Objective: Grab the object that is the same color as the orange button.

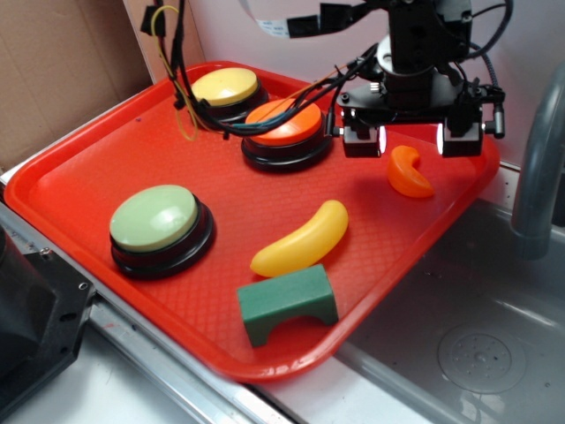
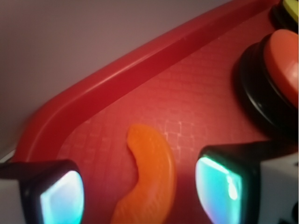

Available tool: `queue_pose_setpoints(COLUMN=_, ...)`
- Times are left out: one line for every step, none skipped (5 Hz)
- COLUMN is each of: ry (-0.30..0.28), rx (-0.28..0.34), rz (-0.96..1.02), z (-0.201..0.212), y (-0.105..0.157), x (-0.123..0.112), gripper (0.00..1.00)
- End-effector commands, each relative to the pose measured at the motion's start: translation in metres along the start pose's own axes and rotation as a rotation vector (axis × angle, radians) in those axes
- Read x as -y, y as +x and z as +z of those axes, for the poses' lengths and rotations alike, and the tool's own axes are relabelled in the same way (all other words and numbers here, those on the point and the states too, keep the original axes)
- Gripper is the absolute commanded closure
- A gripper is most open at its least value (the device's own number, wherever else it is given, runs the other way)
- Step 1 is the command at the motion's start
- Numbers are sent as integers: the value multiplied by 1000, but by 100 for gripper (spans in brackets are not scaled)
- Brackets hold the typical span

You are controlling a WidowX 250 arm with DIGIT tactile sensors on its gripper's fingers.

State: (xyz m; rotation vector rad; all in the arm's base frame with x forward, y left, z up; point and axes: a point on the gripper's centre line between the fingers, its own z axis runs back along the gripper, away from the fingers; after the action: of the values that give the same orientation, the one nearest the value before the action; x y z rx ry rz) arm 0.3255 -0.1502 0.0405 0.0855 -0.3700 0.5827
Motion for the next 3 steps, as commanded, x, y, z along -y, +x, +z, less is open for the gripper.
queue_pose_setpoints(ry=-28, rx=-53, rz=39, z=-18, y=20, x=0, gripper=0)
queue_pose_setpoints(ry=-81, rx=-105, rz=-22, z=-29, y=14, x=10, gripper=100)
queue_pose_setpoints(ry=-116, rx=-115, rz=-39, z=-23, y=6, x=12, gripper=100)
